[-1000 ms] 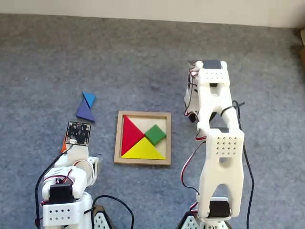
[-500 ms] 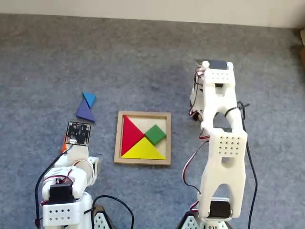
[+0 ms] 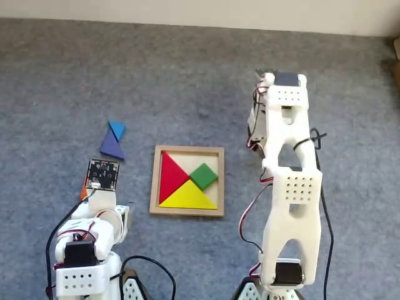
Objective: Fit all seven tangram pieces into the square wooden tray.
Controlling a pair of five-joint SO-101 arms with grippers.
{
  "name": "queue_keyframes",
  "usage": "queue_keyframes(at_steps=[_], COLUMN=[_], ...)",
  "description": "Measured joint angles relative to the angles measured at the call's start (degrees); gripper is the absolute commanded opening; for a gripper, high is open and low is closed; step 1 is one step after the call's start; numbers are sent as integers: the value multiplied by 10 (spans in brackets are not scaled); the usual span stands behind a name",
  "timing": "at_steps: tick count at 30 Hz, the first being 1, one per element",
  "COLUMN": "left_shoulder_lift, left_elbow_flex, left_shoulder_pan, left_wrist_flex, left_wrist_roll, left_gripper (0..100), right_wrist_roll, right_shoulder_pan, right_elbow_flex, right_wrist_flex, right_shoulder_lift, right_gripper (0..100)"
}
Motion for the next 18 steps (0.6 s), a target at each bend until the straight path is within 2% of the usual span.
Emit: queue_keyframes(at_steps=[8,18], left_shoulder_lift=[0,0], left_elbow_flex=[0,0], left_shoulder_pan=[0,0], left_wrist_flex=[0,0], left_wrist_roll=[0,0], left_gripper=[213,213], right_wrist_roll=[0,0], right_shoulder_pan=[-5,-91], right_elbow_flex=[151,406], right_wrist_flex=[0,-17], right_shoulder_lift=[-153,-404], right_gripper=[30,30])
